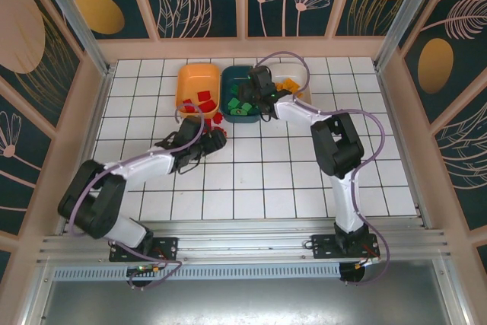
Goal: Sort the legos into containers by color
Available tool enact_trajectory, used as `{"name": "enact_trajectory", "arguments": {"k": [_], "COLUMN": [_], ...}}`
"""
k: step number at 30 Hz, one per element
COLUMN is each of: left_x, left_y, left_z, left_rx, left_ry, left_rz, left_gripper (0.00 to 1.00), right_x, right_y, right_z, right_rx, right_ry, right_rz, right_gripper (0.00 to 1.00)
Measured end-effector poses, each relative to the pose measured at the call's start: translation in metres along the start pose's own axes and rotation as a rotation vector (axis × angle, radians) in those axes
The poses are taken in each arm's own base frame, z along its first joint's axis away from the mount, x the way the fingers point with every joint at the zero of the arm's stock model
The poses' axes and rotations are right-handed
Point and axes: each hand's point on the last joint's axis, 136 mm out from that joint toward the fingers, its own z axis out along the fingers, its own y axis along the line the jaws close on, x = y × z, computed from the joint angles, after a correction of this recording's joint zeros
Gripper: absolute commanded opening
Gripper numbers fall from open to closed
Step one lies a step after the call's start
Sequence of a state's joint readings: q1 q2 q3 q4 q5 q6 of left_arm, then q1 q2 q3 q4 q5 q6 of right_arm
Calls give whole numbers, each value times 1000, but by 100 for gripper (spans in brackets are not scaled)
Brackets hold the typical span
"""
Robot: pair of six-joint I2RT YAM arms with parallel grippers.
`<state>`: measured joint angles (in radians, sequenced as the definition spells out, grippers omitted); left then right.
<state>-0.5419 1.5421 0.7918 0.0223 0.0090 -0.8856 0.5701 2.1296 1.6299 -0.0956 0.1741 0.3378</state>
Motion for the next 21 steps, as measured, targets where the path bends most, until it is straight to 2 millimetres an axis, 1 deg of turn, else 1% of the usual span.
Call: {"name": "enact_trajectory", "arguments": {"k": [2,3,5,9,11,14,16,19,21], "left_x": [-2,-2,-1,-2,-4,-8,-10,-11,-10], "left_y": [-8,-10,-11,-11,-11,-12,-8,-2,4], "left_z": [11,15,23,35,41,51,58,66,69], "left_rx": [8,11,4,-36,-50,-71,-102,-142,-172], "left_ry": [20,30,46,65,67,61,59,54,55], "left_rz": [-23,-37,-67,-113,-120,-119,-116,-112,-111], "left_gripper": [74,74,72,69,66,63,58,55,53], "right_x": [-3,-4,-1,11,15,23,34,53,62], "right_y": [1,0,-3,-16,-21,-26,-27,-29,-32], "right_z": [-3,-5,-15,-52,-71,-93,-101,-108,-112], "right_rx": [1,3,4,3,-4,-18,-27,-31,-30], "right_ry": [-4,-7,-7,-6,-18,-37,-40,-17,-6], "right_rz": [0,0,1,2,13,34,43,46,44], "right_gripper": [68,68,69,68,68,68,67,67,67]}}
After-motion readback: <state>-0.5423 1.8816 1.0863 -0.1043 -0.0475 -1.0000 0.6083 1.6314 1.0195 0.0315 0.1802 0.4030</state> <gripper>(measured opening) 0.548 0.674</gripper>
